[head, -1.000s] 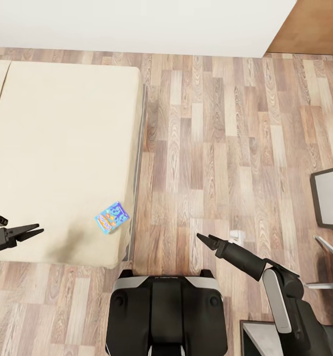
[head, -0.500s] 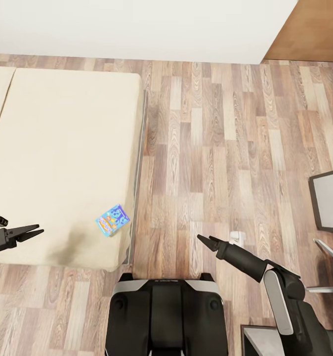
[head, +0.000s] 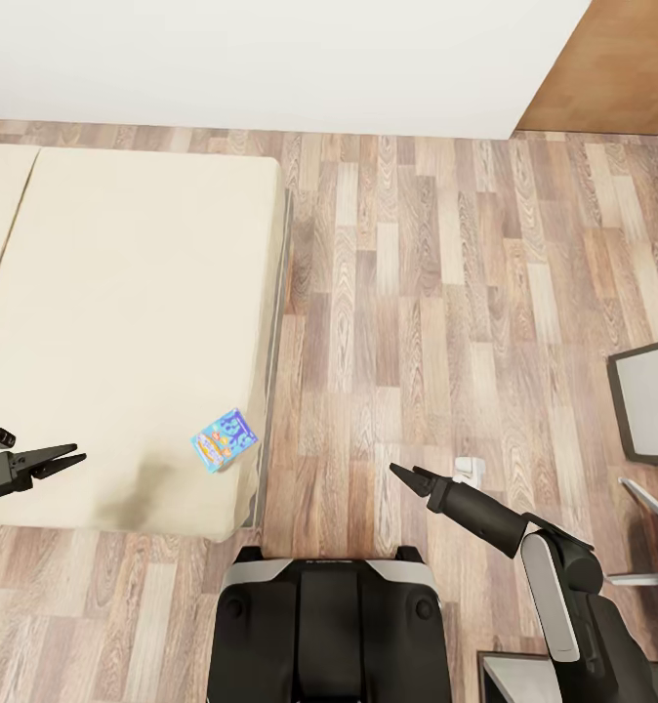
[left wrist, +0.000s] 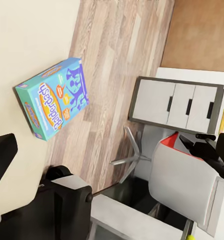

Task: Put all the toys in the child's room - the three board games (two on the bed and one on the table), the two jigsaw puzzles on the table, and the tennis ball on the table - inside the toy box on the table in the child's room.

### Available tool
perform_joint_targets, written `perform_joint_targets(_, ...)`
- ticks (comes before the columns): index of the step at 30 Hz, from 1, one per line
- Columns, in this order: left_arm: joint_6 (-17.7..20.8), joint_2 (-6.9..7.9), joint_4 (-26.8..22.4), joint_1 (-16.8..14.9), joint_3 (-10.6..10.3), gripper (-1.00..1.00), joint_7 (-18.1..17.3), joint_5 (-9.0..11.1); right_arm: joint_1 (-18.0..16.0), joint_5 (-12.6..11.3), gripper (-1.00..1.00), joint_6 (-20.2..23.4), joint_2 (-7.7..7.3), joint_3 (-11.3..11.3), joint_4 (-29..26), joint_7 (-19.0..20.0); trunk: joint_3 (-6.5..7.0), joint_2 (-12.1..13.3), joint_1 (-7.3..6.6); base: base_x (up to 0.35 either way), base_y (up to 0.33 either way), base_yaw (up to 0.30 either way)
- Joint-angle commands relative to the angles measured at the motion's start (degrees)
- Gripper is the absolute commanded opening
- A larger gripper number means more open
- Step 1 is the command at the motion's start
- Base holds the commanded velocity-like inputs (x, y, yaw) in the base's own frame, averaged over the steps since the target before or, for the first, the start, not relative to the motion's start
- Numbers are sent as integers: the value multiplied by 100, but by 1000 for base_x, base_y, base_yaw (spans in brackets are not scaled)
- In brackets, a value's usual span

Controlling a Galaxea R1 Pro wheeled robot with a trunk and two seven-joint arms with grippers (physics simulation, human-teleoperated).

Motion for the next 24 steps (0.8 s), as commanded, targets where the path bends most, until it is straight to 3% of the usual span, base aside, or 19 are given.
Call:
perform_joint_targets(1,61,6,1,-2,-4,100,-20,5,-3,-10,100,34,7,-13,1,16,4,-8,4,0,0,0)
perform_joint_targets(10,61,110,1,-1,-12,100,-20,9,-3,23,100,34,2,-14,13,18,87,-8,4,0,0,0)
perform_joint_targets(24,61,114,1,-1,-21,100,-20,10,-3,-9,100,42,-6,-27,14,24,218,-8,4,0,0,0)
